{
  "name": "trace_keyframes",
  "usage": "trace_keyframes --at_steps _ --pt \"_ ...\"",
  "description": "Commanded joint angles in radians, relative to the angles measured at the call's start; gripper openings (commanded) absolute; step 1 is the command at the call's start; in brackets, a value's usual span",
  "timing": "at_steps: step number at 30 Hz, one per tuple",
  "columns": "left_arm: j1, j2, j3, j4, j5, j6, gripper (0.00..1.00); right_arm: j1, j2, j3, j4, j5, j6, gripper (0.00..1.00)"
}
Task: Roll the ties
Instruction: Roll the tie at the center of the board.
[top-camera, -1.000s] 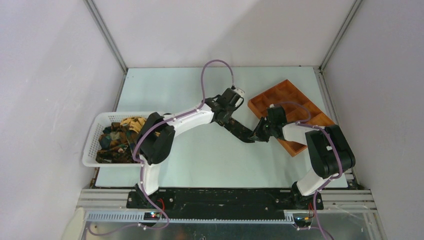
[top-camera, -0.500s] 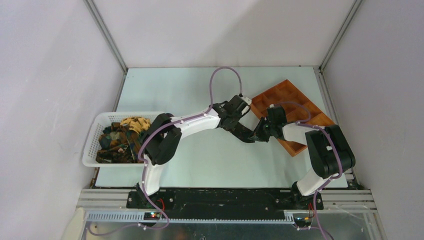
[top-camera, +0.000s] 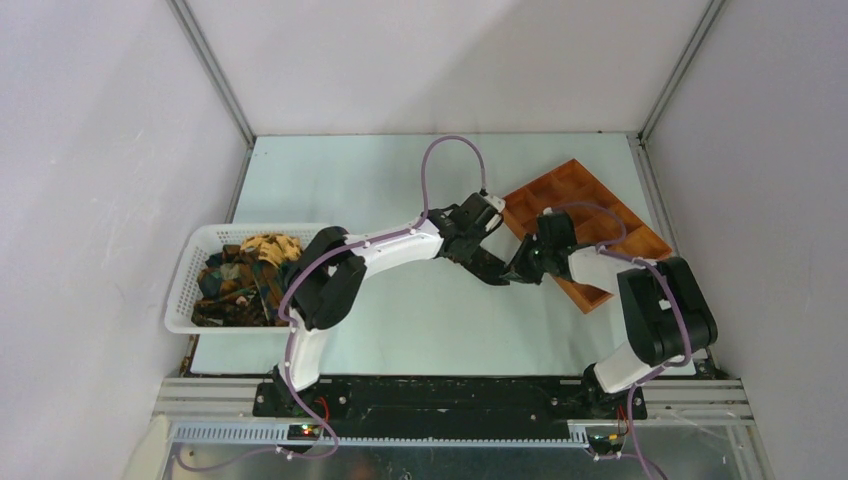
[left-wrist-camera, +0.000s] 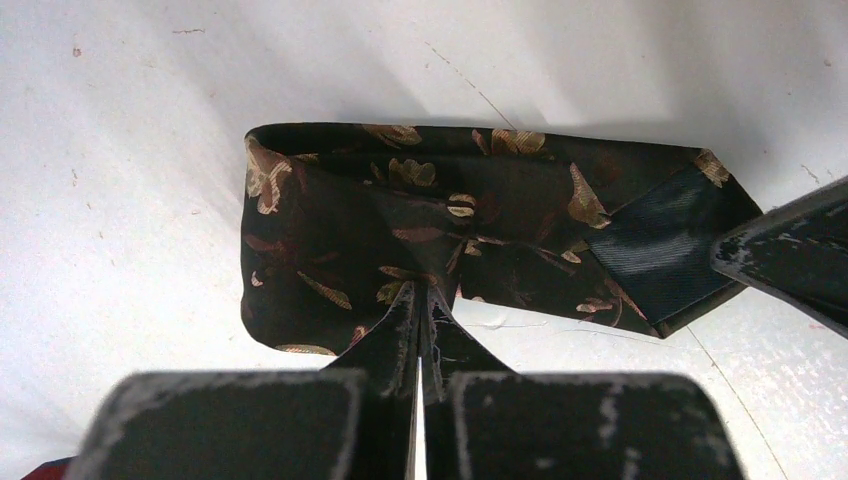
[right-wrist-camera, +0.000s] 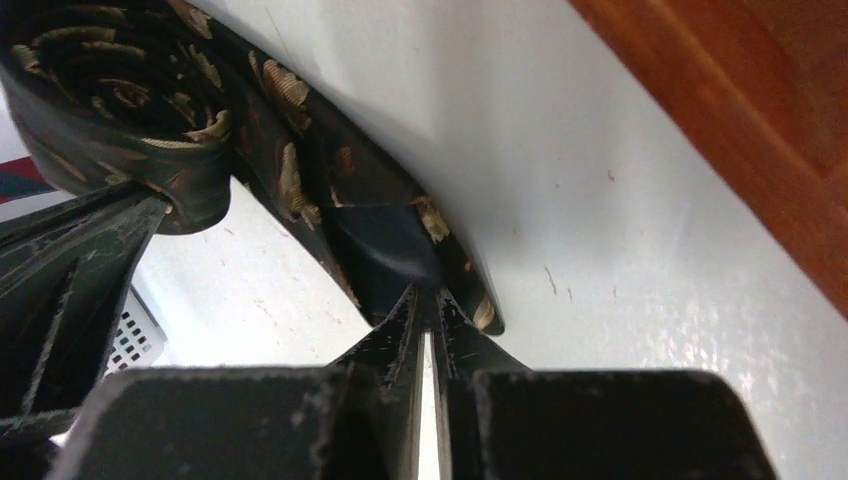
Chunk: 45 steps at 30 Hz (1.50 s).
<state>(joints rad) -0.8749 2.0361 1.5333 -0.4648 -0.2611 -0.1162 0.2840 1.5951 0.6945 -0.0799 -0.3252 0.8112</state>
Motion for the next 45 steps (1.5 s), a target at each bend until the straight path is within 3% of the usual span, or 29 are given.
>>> trace_keyframes --at_steps 1,7,13,20,29,39,45 --pt "0.002 -0.051 0.037 0.026 -0.033 -0.017 0.00 -0.001 -0.094 0.024 -0.038 0.045 -0.011 0.10" --pt "0.008 -0.120 0.036 0.043 -0.020 -0.021 0.00 0.001 -0.170 0.052 -0.027 0.061 -0.025 0.19" --pt "0.039 -0.227 0.008 0.080 0.027 -0.036 0.00 0.011 -0.144 0.062 0.061 0.012 -0.015 0.20" --pt "0.185 -0.373 -0.148 0.243 0.139 -0.123 0.05 0.072 -0.050 0.158 0.171 -0.076 0.000 0.17" --pt "0.349 -0.376 -0.303 0.405 0.247 -0.224 0.29 0.151 0.133 0.343 0.211 -0.091 0.048 0.06" --pt "0.398 -0.285 -0.342 0.530 0.393 -0.299 0.54 0.150 0.240 0.393 0.178 -0.069 0.059 0.02" --pt "0.398 -0.248 -0.346 0.554 0.469 -0.305 0.62 0.151 0.248 0.393 0.125 -0.041 0.049 0.01"
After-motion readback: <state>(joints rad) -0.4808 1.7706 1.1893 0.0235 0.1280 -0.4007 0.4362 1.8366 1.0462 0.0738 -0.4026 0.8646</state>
